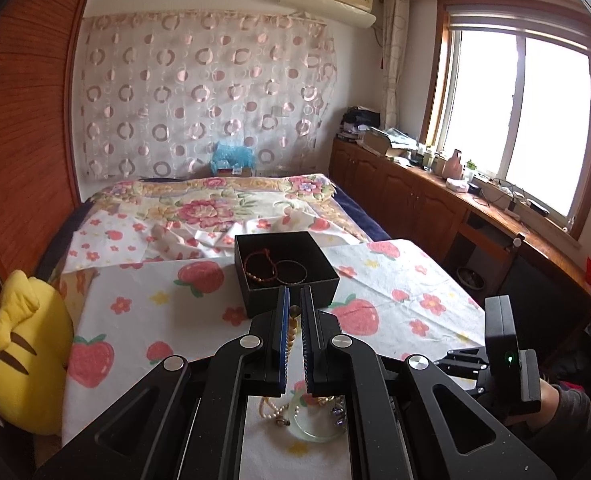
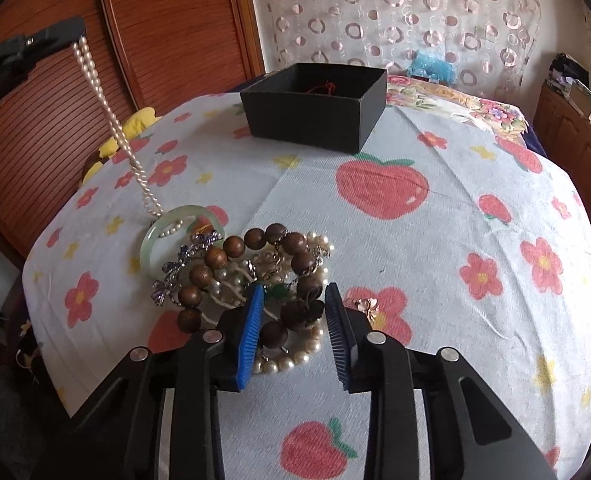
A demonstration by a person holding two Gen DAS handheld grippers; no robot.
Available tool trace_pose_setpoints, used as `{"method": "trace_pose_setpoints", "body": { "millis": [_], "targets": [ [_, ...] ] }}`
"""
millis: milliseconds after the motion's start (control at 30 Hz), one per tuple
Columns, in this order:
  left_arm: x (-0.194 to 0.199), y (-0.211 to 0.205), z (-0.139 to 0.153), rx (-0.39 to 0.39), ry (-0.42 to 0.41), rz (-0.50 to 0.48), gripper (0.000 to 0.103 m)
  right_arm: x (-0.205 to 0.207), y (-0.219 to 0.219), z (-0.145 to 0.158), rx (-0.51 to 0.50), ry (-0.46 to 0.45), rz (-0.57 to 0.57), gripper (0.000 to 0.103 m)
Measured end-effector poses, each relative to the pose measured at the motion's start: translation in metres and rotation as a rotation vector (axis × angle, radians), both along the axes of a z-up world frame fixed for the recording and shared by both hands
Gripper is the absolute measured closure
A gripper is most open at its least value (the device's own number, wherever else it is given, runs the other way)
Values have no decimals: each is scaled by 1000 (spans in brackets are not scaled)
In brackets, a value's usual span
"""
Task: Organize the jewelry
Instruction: 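Lift the pearl necklace with the left gripper while the right gripper grasps the brown bead bracelet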
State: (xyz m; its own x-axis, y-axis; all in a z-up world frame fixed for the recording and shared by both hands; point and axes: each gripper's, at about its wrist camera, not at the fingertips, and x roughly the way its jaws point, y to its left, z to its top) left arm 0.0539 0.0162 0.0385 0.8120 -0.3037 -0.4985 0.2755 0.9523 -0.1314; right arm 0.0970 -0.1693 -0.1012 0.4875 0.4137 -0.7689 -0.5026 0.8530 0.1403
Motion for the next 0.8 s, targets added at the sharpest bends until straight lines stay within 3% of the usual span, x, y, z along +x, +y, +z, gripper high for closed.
{"method": "trace_pose_setpoints", "body": {
  "millis": [133, 300, 367, 533, 800],
  "targets": [
    [1, 0, 1, 0, 7, -3, 98, -1, -2, 0, 3, -1, 3, 80],
    [3, -3, -1, 2, 18, -6, 98, -5, -3, 8, 12, -39, 11, 81],
    [3, -3, 0, 1, 17, -5, 98, -6, -4, 18, 26, -72, 7, 101],
    [3, -3, 0, 1, 16, -4, 98, -4, -3, 39, 27, -122, 19, 102],
    [4, -2, -4, 0, 19, -3, 98, -9, -4, 34, -11, -139, -3, 102]
  ]
}}
